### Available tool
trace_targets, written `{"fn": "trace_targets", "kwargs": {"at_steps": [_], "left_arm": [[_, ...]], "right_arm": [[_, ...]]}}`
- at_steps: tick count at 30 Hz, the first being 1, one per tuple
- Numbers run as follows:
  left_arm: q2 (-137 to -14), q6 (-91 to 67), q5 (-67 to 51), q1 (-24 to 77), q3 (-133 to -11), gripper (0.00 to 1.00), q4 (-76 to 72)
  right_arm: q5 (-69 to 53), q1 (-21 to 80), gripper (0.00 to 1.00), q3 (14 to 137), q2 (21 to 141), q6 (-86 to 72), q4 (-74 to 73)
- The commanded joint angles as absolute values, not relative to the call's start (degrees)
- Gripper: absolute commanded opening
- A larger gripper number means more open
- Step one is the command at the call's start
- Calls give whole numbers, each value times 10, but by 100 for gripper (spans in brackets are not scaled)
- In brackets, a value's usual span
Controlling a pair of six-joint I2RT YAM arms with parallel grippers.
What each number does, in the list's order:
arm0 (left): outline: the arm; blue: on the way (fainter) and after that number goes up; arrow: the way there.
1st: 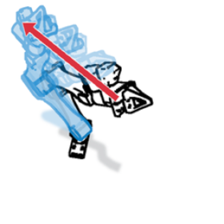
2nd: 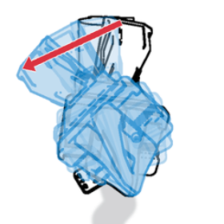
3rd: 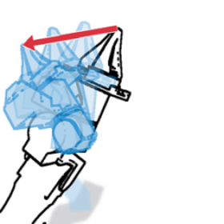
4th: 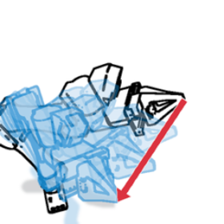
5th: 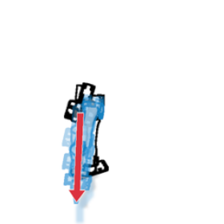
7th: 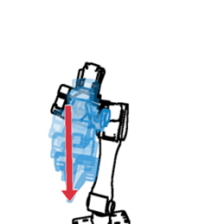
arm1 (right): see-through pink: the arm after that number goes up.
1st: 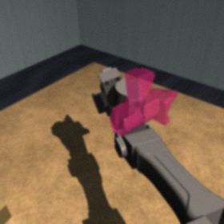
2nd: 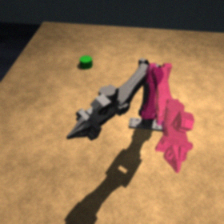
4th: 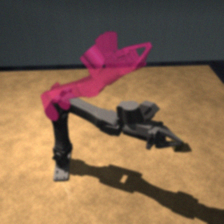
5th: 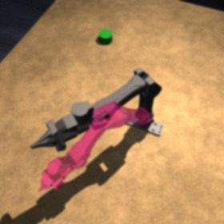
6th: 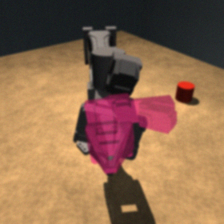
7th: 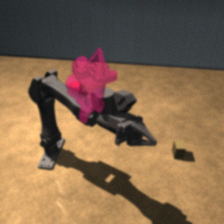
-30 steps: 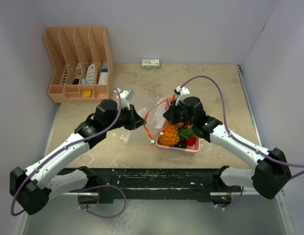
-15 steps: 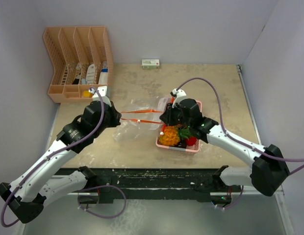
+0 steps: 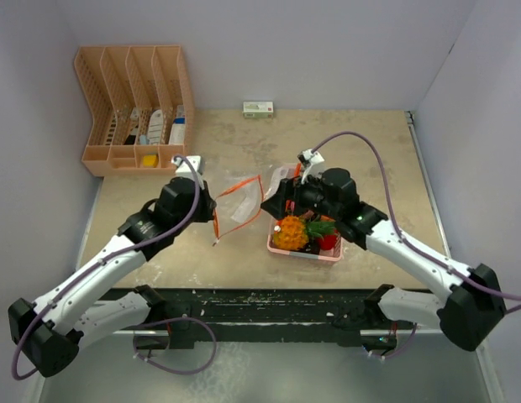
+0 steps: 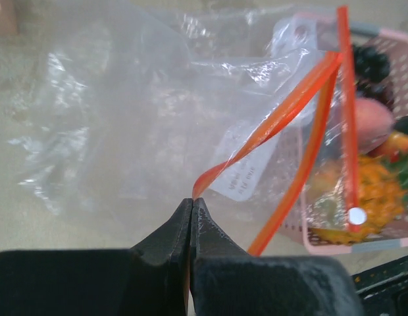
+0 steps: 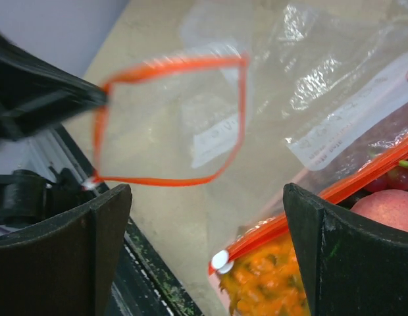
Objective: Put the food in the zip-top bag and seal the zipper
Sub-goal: Open the zipper of the food storage bag at the center of the board, then pick up the fake fruit from the bin.
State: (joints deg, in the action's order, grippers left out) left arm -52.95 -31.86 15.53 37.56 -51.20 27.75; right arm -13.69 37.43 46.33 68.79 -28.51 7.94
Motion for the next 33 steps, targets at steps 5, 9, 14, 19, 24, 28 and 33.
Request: {"fn": "trace_targets", "kwargs": {"at_steps": [5, 9, 14, 19, 24, 28, 33], "left_arm": [[-563, -325, 130, 374, -472, 0, 198], [-555, -321, 130, 374, -481, 0, 196], [-534, -323, 144, 373, -468, 0, 181], [-529, -337, 152, 374, -438, 0, 150], [-537, -336, 154, 373, -430, 0, 131], [-537, -332, 157, 374, -427, 0, 116], [-533, -333, 153, 374, -426, 0, 109]], "right_arm": [[-83, 372, 99, 523, 599, -320, -60], [-23, 370, 99, 551, 592, -362, -193], [18, 371, 100, 592, 585, -409, -327], [2, 371, 95, 585, 551, -456, -374], [1, 371, 94, 559, 536, -477, -411], [-36, 370, 95, 528, 526, -535, -393], [-36, 371, 96, 481, 512, -660, -376]]}}
